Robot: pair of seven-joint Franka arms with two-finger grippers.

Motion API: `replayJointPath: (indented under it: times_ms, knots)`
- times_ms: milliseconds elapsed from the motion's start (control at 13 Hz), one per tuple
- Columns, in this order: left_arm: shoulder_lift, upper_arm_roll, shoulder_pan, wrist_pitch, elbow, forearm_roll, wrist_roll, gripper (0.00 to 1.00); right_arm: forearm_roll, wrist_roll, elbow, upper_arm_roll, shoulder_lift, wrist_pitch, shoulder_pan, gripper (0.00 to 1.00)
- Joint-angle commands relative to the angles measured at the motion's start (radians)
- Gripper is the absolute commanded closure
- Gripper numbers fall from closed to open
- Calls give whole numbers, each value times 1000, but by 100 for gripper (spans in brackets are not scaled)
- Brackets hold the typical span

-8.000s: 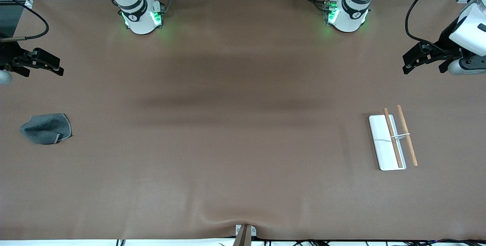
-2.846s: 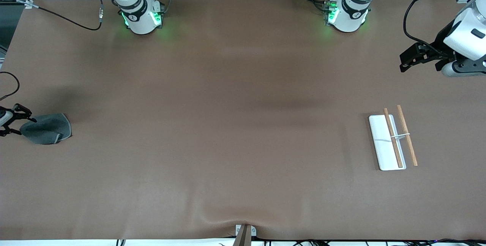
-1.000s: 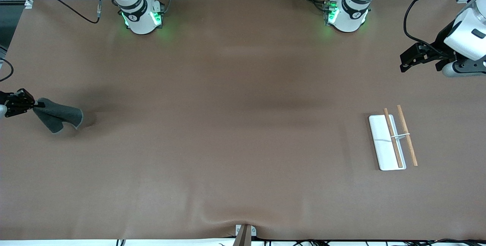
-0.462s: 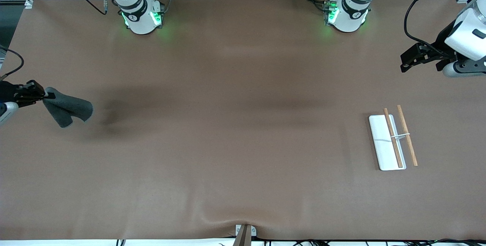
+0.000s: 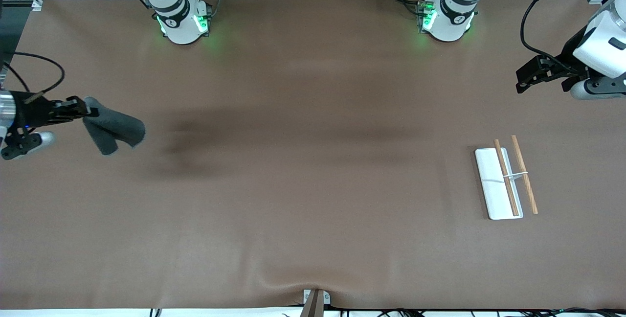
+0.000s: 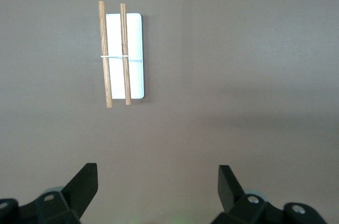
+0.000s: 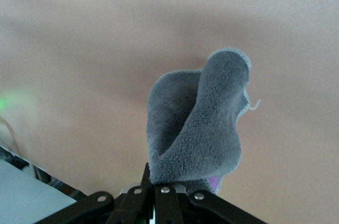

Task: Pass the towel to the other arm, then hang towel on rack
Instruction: 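Lift the towel with the right gripper and carry it toward the table middle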

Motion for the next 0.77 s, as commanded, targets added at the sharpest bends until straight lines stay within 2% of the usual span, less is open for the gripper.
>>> replayJointPath:
  times_ms: [0,231,385,692]
  knots:
    - [-2,-4,2,19,0,-13,10,0,16,183,-21,-9,-55,-4,103,100]
    - [18,-9,-9,51,2,-19,-4,0,48,413,-15,-8,-69,-1,234,100]
    - [15,-8,-15,44,-1,-33,-33,0,170,649,-13,-9,-68,23,277,100]
    - [11,-8,-10,13,-3,-34,-31,0,211,968,-13,-9,-60,152,438,100]
